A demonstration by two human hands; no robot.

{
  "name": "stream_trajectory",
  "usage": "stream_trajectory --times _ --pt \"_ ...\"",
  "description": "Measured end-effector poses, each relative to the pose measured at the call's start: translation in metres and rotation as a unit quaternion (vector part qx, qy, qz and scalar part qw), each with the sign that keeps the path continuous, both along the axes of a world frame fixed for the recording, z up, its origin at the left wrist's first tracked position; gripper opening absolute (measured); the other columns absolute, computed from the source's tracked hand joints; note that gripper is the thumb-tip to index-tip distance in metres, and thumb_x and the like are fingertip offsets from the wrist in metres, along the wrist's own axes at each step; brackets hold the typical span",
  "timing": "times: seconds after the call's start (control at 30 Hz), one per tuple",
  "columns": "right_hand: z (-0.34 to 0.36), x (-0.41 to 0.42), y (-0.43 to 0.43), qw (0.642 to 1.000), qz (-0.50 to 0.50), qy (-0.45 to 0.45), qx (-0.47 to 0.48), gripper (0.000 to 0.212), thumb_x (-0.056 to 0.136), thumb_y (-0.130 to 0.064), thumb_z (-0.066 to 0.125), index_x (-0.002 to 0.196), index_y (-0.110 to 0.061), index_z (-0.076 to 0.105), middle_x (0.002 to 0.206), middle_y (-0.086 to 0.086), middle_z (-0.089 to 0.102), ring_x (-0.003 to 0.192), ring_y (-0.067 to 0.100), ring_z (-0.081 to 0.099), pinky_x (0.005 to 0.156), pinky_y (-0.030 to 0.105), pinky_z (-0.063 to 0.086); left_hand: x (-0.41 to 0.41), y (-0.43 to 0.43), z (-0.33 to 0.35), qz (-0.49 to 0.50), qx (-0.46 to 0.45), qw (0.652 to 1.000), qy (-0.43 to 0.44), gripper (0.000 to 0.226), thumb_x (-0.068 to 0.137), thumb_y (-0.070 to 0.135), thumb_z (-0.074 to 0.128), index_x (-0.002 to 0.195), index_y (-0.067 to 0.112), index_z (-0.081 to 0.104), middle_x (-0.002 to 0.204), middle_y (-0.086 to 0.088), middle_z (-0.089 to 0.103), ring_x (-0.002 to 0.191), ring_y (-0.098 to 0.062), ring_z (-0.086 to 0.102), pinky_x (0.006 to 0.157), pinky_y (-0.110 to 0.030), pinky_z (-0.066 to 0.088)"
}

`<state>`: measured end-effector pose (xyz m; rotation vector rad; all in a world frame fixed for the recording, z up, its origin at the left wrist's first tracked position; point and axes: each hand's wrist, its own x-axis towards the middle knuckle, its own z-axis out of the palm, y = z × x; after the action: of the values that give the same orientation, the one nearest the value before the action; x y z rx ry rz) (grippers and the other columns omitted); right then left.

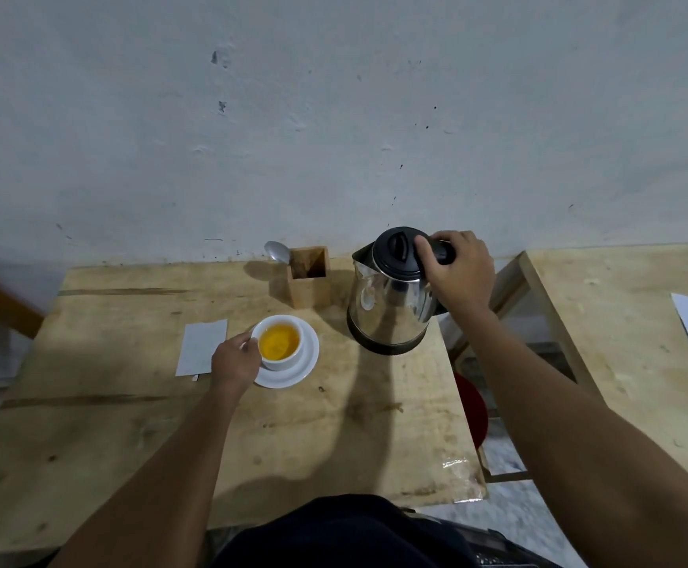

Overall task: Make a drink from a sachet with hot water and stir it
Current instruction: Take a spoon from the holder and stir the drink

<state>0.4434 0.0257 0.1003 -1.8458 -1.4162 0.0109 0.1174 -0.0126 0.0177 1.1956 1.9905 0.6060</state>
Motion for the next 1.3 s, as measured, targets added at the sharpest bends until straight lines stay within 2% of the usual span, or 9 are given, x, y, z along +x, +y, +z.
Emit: stream_trajectory --times 0.23,0.33,0.5,0.57,0.63,0.73,0.83,1.03,1.3 --pt "0.014 0.0 -0.002 0.997 0.016 0.014 -0.071 0.044 0.088 -0.063 0.052 0.104 -0.025 0.07 0.108 -0.001 0.064 0.107 0.02 0.056 0.095 0.041 0.045 -0.001 -0.001 0.001 -0.002 0.001 1.0 -0.016 0.036 0.098 0.025 0.044 0.126 0.01 0.061 0.13 -0.015 0.061 0.116 -0.033 0.055 0.096 -0.038 0.044" --pt "0.024 -0.025 -0.005 1.0 0.008 -0.017 -0.011 0.036 0.09 -0.051 0.056 0.108 -0.023 0.069 0.112 0.002 0.062 0.108 0.022 0.055 0.103 0.045 0.039 -0.003 0.0 0.001 -0.003 -0.002 1.0 -0.017 0.035 0.098 0.025 0.045 0.126 0.01 0.061 0.13 -0.014 0.061 0.117 -0.033 0.056 0.096 -0.038 0.044" --pt "0.035 -0.099 0.004 0.968 0.196 -0.121 0.101 0.018 0.088 -0.027 0.062 0.099 -0.017 0.072 0.098 0.002 0.066 0.091 0.019 0.061 0.081 0.032 0.045 -0.008 0.003 0.001 -0.013 -0.011 0.999 -0.029 0.035 0.097 0.025 0.046 0.127 0.012 0.06 0.131 -0.012 0.061 0.117 -0.031 0.056 0.093 -0.034 0.044" --pt "0.033 -0.127 0.013 0.957 0.264 -0.11 0.045 0.017 0.09 -0.027 0.06 0.098 -0.017 0.071 0.096 0.0 0.065 0.085 0.018 0.062 0.068 0.033 0.051 -0.012 0.004 0.001 -0.019 -0.015 0.999 -0.043 0.036 0.096 0.024 0.049 0.127 0.011 0.06 0.132 -0.012 0.06 0.119 -0.03 0.056 0.091 -0.031 0.043" --pt "0.024 -0.151 0.027 0.949 0.295 -0.08 -0.075 0.02 0.094 -0.031 0.056 0.102 -0.018 0.069 0.099 0.0 0.064 0.086 0.018 0.062 0.069 0.037 0.054 -0.018 0.004 0.001 -0.027 -0.02 0.998 -0.053 0.036 0.095 0.024 0.052 0.127 0.01 0.06 0.133 -0.012 0.06 0.119 -0.03 0.056 0.088 -0.028 0.042" --pt "0.007 -0.171 0.05 0.935 0.282 -0.036 -0.214 0.024 0.094 -0.033 0.053 0.103 -0.016 0.068 0.103 0.006 0.065 0.091 0.026 0.063 0.074 0.038 0.053 -0.024 0.006 -0.001 -0.049 -0.026 0.996 -0.064 0.036 0.094 0.025 0.054 0.126 0.009 0.061 0.129 -0.012 0.063 0.117 -0.027 0.058 0.086 -0.026 0.042" --pt "-0.017 -0.18 0.074 0.919 0.261 -0.001 -0.297 0.021 0.093 -0.036 0.055 0.098 -0.016 0.056 0.095 0.007 0.06 0.085 0.029 0.059 0.065 0.035 0.045 -0.026 0.009 -0.002 -0.042 -0.032 0.996 -0.077 0.036 0.093 0.024 0.056 0.124 0.007 0.062 0.128 -0.012 0.063 0.118 -0.027 0.058 0.089 -0.025 0.041" --pt "-0.045 -0.189 0.103 0.914 0.215 -0.019 -0.343 0.055 0.087 -0.051 0.06 0.131 -0.021 0.048 0.12 0.006 0.055 0.104 0.028 0.056 0.084 0.046 0.053 -0.025 0.009 -0.005 -0.046 -0.031 0.995 -0.079 0.035 0.095 0.025 0.054 0.126 0.01 0.061 0.13 -0.011 0.062 0.12 -0.027 0.056 0.094 -0.029 0.042" --pt "-0.061 -0.193 0.109 0.942 0.174 -0.04 -0.284 0.028 0.095 -0.045 0.051 0.105 -0.022 0.065 0.092 0.007 0.063 0.078 0.029 0.062 0.059 0.031 0.045 -0.027 0.01 -0.007 -0.053 -0.031 0.995 -0.083 0.035 0.095 0.026 0.054 0.127 0.013 0.06 0.131 -0.008 0.061 0.12 -0.025 0.056 0.088 -0.023 0.04"
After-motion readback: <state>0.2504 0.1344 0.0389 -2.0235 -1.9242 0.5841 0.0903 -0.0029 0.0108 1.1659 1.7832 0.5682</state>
